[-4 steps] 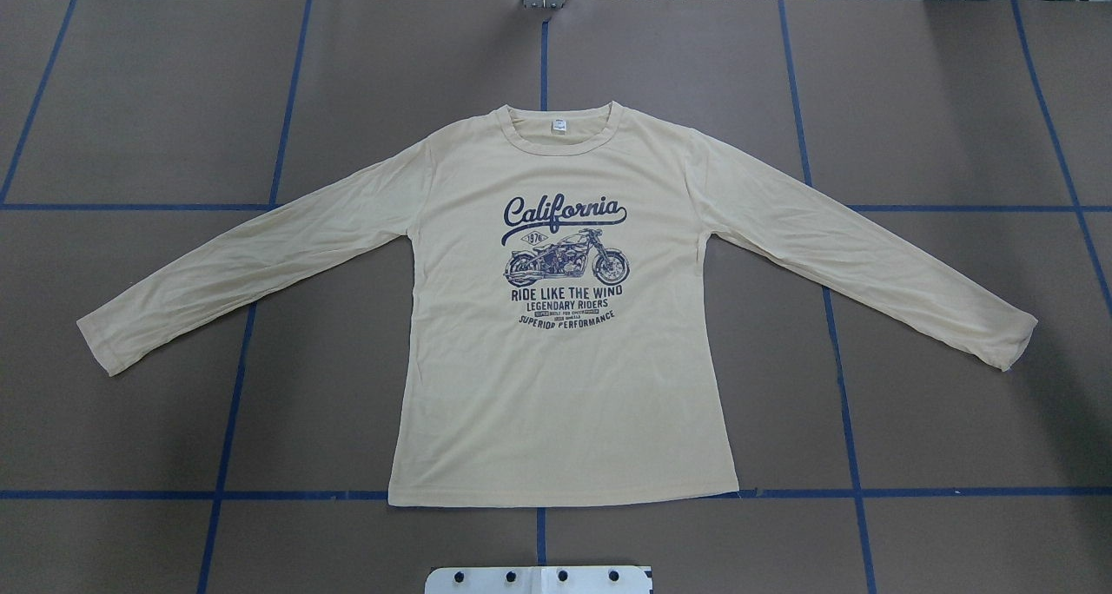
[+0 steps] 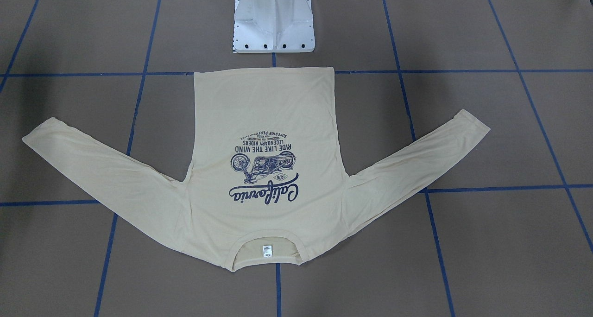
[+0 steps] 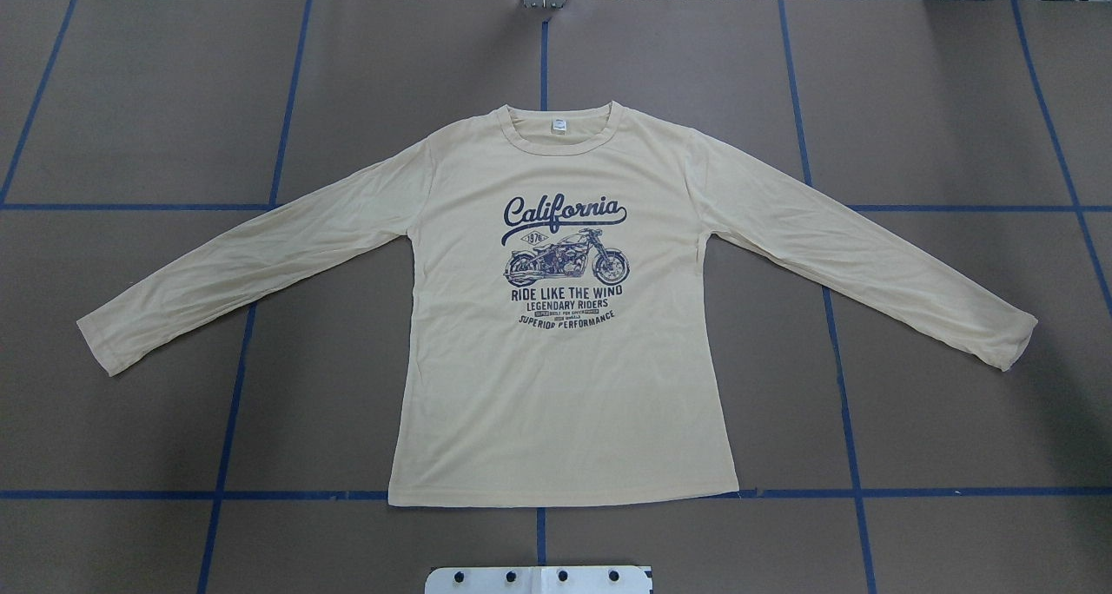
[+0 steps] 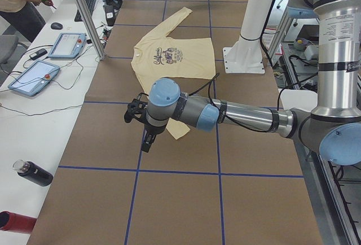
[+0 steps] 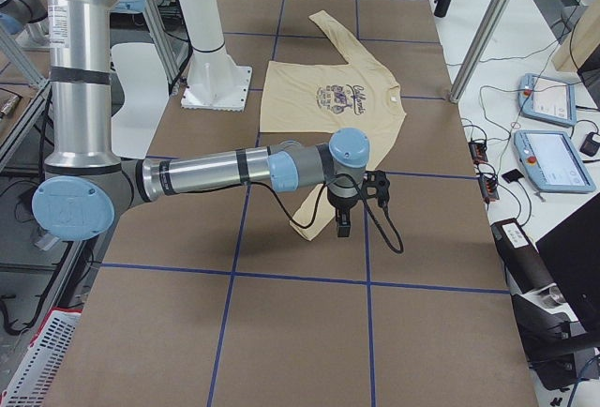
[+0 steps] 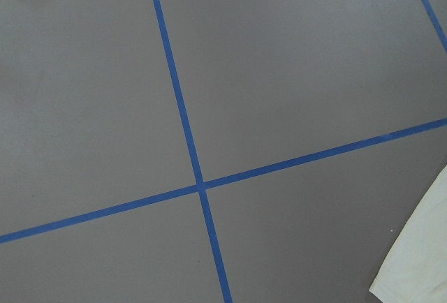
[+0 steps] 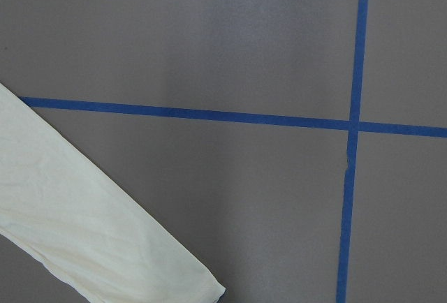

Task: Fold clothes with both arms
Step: 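Lower the right gripper onto the cuff of the sleeve nearest it and grasp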

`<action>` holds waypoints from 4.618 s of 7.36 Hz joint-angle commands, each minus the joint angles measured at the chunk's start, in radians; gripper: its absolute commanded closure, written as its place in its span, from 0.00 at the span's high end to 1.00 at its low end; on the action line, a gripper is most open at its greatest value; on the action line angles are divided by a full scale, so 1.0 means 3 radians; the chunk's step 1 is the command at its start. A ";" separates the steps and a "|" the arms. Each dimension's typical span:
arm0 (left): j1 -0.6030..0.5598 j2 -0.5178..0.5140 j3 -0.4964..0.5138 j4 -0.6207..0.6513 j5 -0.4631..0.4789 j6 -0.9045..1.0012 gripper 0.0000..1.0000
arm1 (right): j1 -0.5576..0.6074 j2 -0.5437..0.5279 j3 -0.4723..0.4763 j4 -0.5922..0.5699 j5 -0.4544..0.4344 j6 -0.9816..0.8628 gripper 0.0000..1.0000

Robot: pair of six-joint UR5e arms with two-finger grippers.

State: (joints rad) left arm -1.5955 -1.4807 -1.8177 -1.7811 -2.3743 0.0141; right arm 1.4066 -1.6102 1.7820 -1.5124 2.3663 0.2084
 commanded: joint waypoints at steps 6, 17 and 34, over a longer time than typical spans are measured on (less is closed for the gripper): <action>0.0016 0.0001 -0.0015 -0.0015 -0.0006 -0.0001 1.00 | -0.0530 -0.0160 0.0017 0.0388 -0.0053 0.0389 1.00; 0.0026 0.0001 -0.0169 -0.0010 -0.0211 -0.0011 1.00 | -0.1099 -0.0304 -0.0857 0.2198 -0.0279 0.2214 0.90; 0.0026 0.0001 -0.0240 -0.0010 -0.0221 -0.0006 1.00 | -0.1084 -0.0390 -0.0665 0.2178 -0.0034 0.2372 0.00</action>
State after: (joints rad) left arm -1.5877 -1.4803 -1.8866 -1.7840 -2.4406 0.0123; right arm 1.0801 -1.7246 1.5289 -0.8530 2.3534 0.8894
